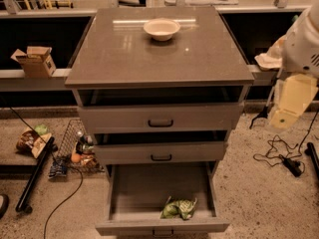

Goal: Pick green jalapeno chip bag from bottom drawer and place on counter

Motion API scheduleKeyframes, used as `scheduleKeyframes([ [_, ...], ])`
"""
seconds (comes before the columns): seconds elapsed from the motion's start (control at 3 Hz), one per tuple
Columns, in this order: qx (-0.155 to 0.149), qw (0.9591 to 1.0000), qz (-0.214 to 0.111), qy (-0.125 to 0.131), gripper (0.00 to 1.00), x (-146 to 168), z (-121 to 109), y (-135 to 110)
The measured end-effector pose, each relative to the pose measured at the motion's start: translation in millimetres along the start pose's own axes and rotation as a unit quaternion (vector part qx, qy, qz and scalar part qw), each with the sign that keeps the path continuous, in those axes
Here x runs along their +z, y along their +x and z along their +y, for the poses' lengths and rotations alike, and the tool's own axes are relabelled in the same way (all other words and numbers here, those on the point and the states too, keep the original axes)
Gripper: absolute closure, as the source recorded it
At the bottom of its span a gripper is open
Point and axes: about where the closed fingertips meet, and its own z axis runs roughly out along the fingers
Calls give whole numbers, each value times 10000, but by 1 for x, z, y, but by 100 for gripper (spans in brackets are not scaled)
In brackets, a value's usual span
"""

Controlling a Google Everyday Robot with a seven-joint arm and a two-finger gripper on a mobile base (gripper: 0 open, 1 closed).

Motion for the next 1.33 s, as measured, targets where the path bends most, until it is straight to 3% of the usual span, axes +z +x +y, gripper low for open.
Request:
scheduleKeyframes([
  [0.33,546,9981,210,-201,0,63,-15,16],
  [0.67,1494,9874,199,-487,0,141,-17,35],
  [1.0,1522,9869,203,-500,0,142,-18,36],
  [1.33,1761,9809,198,-795,0,185,0,33],
])
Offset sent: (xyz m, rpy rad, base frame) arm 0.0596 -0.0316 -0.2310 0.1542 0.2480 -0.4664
